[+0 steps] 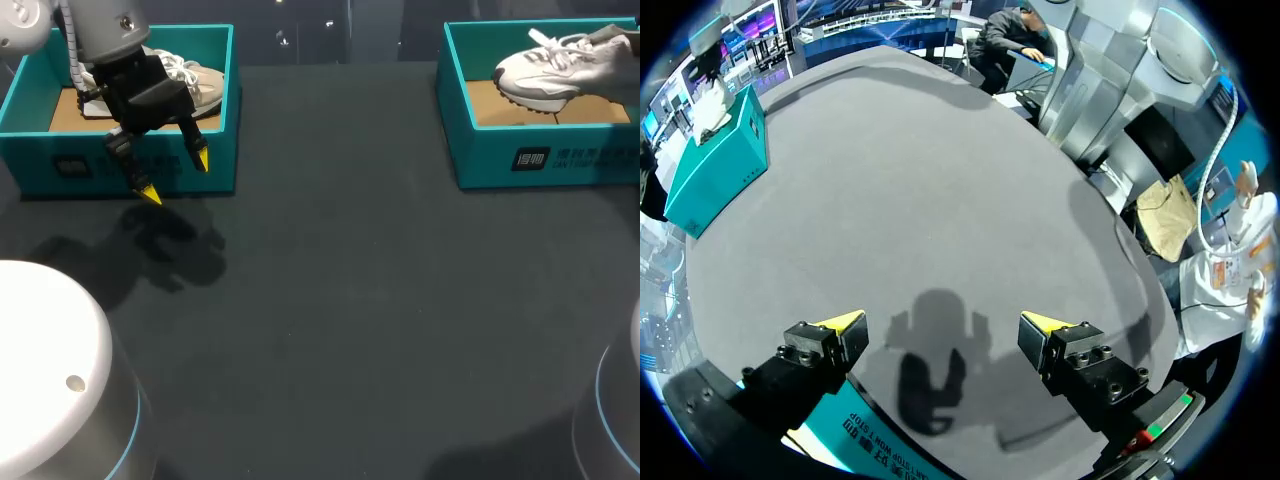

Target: Take the shoe out of the shoebox, open the shoe tongue, remove and reinsert the insole, then place the shoe into the shoebox

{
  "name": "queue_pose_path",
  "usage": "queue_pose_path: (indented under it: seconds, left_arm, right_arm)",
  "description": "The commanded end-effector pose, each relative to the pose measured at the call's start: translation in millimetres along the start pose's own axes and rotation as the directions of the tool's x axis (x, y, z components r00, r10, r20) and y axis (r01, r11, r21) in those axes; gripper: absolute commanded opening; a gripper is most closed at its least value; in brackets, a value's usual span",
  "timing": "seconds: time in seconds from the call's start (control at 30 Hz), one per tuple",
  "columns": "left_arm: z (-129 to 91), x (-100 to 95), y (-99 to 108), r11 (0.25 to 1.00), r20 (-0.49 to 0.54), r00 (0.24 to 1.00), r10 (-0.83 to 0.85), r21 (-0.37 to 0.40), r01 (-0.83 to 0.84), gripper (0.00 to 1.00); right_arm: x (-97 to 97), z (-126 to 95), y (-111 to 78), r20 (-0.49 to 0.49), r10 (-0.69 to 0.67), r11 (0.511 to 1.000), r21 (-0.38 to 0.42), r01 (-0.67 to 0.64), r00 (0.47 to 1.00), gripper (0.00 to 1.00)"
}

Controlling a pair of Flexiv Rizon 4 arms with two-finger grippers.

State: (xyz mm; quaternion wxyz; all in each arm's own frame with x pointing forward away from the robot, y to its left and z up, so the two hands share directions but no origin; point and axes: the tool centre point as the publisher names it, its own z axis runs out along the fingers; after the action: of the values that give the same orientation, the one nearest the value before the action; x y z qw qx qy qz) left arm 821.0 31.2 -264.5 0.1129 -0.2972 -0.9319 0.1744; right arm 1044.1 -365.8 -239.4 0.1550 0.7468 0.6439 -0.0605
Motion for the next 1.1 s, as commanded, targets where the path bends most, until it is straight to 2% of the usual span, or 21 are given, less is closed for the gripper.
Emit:
queue_pose_path:
  seconds: [0.03,0.53,1.1]
  left_arm:
    - [0,0.2,0,1.0,-0.001,1.0,0.001,-0.002,-0.001,1.0]
    - [0,0.2,0,1.0,-0.001,1.0,0.001,-0.002,-0.001,1.0]
    - [0,0.2,0,1.0,-0.001,1.0,0.001,-0.002,-0.001,1.0]
  right_arm:
    - [4.7,0,5.1,0.038,0.024,0.999,0.025,-0.025,0.999,0.0]
    - [16.5,13,-11.5,0.106,0.044,0.999,-0.007,-0.044,0.993,0.0]
    - [27.3,36,-26.2,0.109,0.012,1.0,0.016,-0.013,0.994,0.0]
